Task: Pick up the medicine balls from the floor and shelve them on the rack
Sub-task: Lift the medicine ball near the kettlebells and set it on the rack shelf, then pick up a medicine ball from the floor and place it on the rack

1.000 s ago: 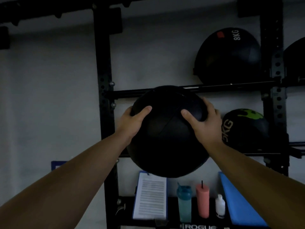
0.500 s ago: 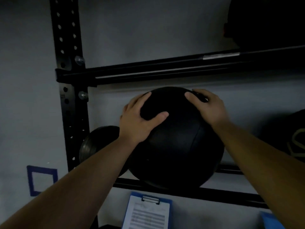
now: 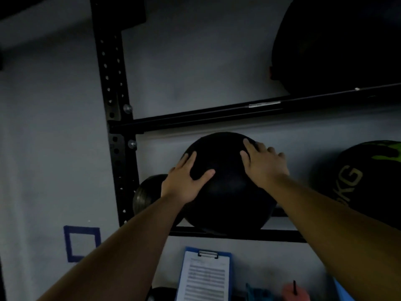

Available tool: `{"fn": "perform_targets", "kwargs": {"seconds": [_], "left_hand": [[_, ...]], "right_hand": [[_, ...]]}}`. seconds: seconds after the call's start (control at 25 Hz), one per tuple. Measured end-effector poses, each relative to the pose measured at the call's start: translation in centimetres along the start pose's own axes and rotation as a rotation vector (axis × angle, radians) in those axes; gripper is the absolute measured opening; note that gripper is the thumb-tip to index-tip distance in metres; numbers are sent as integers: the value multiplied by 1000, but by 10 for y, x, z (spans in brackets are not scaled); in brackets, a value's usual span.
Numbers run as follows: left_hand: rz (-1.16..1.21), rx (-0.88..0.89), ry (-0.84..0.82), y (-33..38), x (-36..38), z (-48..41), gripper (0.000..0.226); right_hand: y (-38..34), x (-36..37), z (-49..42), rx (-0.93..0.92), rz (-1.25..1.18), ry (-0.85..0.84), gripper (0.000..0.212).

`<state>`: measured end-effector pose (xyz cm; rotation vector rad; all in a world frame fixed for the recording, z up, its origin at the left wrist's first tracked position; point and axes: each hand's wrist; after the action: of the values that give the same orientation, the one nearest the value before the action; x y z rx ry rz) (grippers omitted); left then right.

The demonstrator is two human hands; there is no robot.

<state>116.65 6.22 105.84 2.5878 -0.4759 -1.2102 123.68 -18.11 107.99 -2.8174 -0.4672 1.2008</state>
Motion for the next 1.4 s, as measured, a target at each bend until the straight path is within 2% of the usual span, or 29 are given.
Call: {"fn": "perform_targets", "kwargs": {"seconds": [0.08, 0.2, 0.4, 0.6, 0.76, 0.84, 0.92, 1.08, 1.24, 1.4], "left_hand": [[-102, 0, -67, -10, -12, 36, 90], [-249, -12, -235, -37, -51, 99, 69], [-414, -19, -253, -84, -169, 199, 42], [-506, -58, -271, -123, -283, 303, 43], [-336, -27, -274, -129, -340, 373, 30], [-231, -26, -252, -136, -372, 409, 38], [-232, -56, -216, -143, -404, 443, 46], [-356, -187, -176, -152, -465, 525, 45], [-450, -338, -180, -143, -515, 625, 45], [-522, -504, -183, -119, -548, 727, 42]], "right_hand": [[-7, -13, 38, -100, 117, -83, 68], [-28, -38, 96, -168, 145, -220, 77], [-106, -96, 189, -174, 79, -232, 69], [-235, -140, 283, -273, 11, -271, 59], [-315, -172, 334, -317, -128, -338, 45], [-343, -188, 356, -310, -183, -362, 41], [-367, -203, 376, -310, -198, -392, 40], [-423, -229, 431, -416, -168, -439, 44], [-478, -259, 513, -562, -255, -507, 42], [-504, -280, 608, -684, -369, -596, 48]]}}
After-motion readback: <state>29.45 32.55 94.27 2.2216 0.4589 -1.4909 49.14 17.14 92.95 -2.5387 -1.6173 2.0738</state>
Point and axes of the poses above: each hand's wrist, its own z-axis away from the middle knuckle, its own x-axis out of the palm, y = z × x, and after that the axes turned 4 degrees about x, right-handed
